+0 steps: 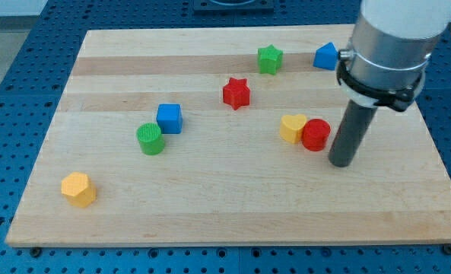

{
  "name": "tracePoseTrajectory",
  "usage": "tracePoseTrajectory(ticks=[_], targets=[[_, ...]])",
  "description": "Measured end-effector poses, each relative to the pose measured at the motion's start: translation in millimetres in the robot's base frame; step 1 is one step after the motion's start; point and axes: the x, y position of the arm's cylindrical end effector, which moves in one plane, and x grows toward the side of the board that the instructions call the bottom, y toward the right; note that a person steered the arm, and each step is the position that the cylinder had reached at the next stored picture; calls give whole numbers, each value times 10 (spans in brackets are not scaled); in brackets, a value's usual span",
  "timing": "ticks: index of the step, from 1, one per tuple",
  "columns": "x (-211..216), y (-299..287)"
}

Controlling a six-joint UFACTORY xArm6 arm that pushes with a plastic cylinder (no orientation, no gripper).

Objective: Move the yellow heart towards the center right

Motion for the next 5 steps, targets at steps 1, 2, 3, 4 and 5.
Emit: tracePoseTrajectory(ticks=[1,2,3,4,5], targets=[[-180,-237],[-426,-282],[-542,-25],[-565,361],[-855,352]])
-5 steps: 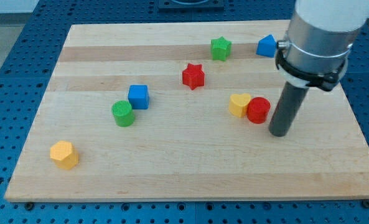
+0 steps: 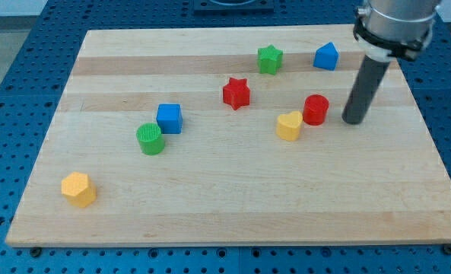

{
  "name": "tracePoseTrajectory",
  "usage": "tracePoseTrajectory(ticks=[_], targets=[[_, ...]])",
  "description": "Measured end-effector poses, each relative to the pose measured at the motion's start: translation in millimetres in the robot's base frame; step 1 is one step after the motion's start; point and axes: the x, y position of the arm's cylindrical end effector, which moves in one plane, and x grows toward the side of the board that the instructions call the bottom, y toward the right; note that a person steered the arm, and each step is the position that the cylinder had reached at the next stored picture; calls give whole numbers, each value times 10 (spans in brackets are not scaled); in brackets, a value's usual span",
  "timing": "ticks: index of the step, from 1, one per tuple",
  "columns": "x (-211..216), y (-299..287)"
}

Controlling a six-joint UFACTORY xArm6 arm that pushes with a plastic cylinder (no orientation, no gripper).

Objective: Move the yellow heart towards the center right

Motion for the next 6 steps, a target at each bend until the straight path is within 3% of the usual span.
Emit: tracePoseTrajectory(ticks=[2,4,6], targets=[[-128,-494],[244,-507],[-241,-875]])
